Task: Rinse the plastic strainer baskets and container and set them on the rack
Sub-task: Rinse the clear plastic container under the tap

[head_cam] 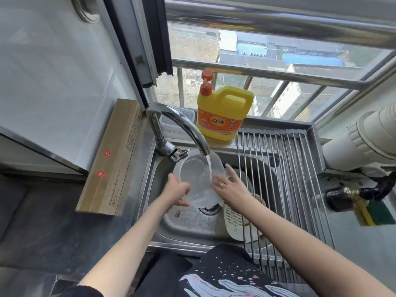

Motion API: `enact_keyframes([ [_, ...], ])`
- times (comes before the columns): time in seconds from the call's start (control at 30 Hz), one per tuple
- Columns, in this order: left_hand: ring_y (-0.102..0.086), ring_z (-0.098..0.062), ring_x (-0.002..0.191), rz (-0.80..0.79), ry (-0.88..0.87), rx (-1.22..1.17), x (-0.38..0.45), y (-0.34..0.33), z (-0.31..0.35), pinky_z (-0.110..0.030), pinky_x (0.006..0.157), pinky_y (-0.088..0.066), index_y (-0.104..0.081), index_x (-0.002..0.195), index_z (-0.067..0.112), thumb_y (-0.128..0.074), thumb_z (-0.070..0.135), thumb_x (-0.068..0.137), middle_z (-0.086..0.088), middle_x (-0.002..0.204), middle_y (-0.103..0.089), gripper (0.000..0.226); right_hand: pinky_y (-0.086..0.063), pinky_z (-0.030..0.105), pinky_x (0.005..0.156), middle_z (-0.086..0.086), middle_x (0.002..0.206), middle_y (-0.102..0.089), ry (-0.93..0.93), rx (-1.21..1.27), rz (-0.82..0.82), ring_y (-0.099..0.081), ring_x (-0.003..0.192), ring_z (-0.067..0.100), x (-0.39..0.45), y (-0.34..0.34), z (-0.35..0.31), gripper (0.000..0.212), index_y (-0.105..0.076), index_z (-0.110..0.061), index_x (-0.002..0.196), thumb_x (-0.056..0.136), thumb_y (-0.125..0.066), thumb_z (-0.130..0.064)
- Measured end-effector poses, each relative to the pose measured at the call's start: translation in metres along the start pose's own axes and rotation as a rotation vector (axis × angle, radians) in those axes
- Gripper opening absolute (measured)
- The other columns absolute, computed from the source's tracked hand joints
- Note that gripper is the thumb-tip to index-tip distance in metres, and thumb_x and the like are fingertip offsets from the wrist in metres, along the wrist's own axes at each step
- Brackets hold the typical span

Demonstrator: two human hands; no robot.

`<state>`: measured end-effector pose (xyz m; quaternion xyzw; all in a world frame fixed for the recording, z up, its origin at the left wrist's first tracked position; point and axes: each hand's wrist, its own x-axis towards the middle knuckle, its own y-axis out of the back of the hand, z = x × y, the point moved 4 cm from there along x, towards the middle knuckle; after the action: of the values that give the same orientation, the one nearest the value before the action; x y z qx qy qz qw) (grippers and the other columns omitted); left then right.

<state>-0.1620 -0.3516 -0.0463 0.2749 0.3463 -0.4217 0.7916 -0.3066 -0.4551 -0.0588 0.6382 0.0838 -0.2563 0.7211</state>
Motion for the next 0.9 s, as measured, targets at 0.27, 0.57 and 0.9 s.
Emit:
enact_keyframes([
  [0.27,-0.051,-0.021,0.103,-0.033,-0.074,0.159,-0.005,0.01,0.014,-0.04,0.074,-0.056,-0.028,0.13,0.022,-0.07,0.024,0.076,-0.002,0.115,-0.047,0.069,-0.054,0.041,0.087,0.0,0.083,-0.073,0.158,-0.081,0.064,-0.068,0.082,0.02,0.008,-0.007,-0.033,0.026,-0.076,-0.02,0.082,0.057,-0.083,-0.022],
  [0.57,-0.057,-0.026,0.103,0.217,-0.345,0.221,-0.013,0.012,-0.002,-0.045,0.088,-0.051,-0.037,0.135,0.03,-0.052,0.023,0.06,-0.004,0.117,-0.057,0.077,-0.001,0.039,0.121,0.004,0.157,-0.023,0.134,0.076,-0.023,-0.016,0.146,0.021,0.006,0.0,-0.005,0.08,-0.017,-0.015,0.152,0.09,-0.049,-0.054],
  [0.9,-0.053,-0.032,0.106,0.231,-0.356,0.405,-0.016,-0.002,0.01,-0.039,0.089,-0.046,-0.038,0.133,0.025,-0.051,0.012,0.074,-0.01,0.122,-0.053,0.062,0.003,0.038,0.119,0.012,0.158,-0.018,0.014,0.042,-0.058,-0.012,0.147,0.024,0.004,-0.001,-0.009,0.067,-0.015,-0.008,0.151,0.092,-0.048,-0.014],
])
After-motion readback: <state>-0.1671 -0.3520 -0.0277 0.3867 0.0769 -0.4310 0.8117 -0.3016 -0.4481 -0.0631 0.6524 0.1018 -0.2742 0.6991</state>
